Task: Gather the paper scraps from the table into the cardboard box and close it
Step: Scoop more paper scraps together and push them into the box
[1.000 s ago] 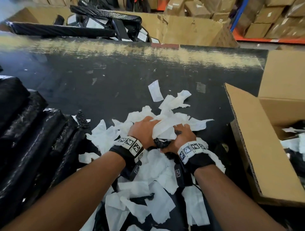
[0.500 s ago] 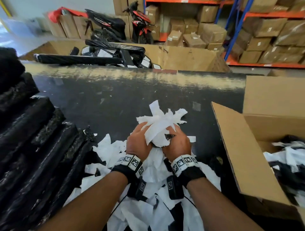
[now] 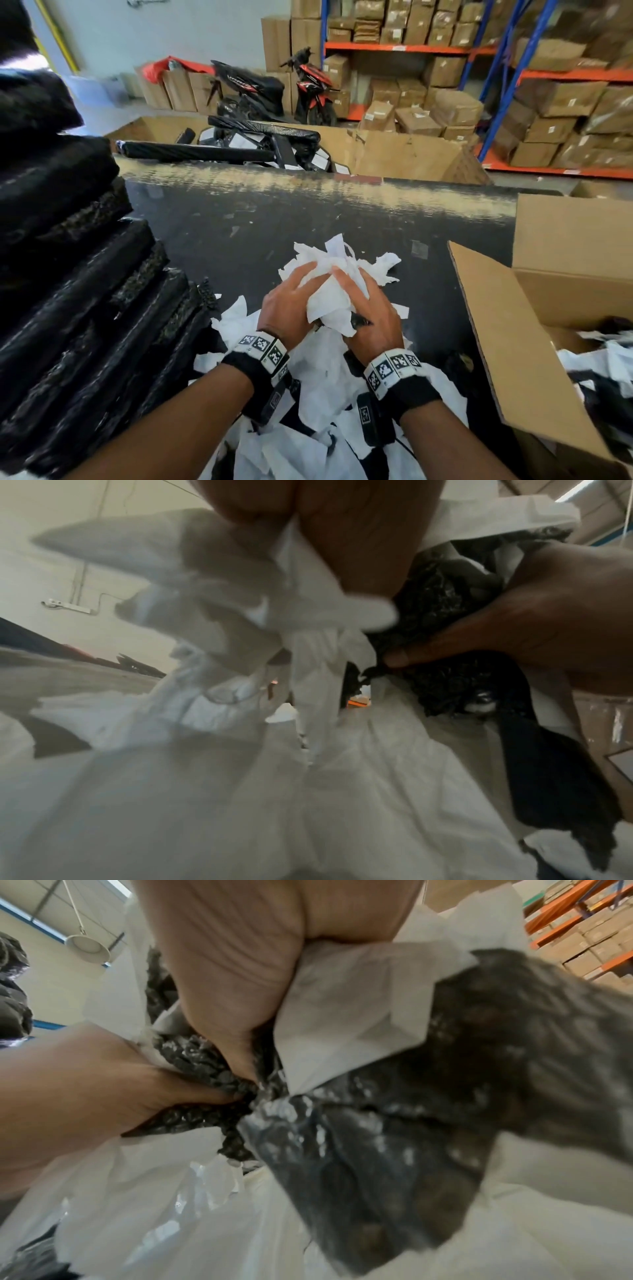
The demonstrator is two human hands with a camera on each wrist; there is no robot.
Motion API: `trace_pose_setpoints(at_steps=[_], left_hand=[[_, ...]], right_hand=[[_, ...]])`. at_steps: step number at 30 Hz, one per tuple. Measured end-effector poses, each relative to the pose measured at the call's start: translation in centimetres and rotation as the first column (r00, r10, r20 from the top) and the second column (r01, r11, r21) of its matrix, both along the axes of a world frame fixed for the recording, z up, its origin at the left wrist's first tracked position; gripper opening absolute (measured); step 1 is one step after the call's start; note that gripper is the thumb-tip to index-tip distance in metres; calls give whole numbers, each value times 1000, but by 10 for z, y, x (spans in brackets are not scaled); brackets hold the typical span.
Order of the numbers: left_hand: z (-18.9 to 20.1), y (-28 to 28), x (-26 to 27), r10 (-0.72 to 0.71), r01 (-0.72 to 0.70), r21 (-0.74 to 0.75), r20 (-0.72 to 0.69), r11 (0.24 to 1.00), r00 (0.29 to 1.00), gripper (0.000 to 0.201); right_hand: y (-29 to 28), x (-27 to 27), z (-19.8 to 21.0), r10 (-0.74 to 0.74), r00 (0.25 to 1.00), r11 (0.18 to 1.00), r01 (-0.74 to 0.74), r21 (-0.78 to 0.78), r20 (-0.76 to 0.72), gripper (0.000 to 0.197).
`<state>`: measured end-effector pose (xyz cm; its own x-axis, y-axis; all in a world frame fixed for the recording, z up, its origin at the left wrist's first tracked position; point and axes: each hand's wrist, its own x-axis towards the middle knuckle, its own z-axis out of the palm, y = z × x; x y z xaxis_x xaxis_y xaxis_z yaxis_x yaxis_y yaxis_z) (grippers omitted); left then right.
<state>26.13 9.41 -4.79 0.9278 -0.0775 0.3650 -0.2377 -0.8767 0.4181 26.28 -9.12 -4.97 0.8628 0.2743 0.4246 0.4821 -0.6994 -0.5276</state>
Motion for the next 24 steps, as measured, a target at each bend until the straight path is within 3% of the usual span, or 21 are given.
trace_pose_setpoints(at_steps=[5, 11, 18, 24], left_hand=[[7, -8, -11, 16, 0, -117, 139, 993, 990, 74], [14, -8, -26, 19, 8, -147, 181, 989, 983, 75], [60, 10, -58, -12, 58, -173, 257, 983, 966, 60], [100, 14, -76, -57, 115, -175, 306, 978, 950, 59]], right_hand=[[1, 0, -4, -51, 993, 988, 34, 153, 111, 59], [2, -15, 4, -65, 988, 992, 48, 115, 141, 62], [21, -43, 46, -62, 988, 994, 47, 101, 142, 64], [22, -69, 88, -84, 979, 990, 62, 124, 185, 56]])
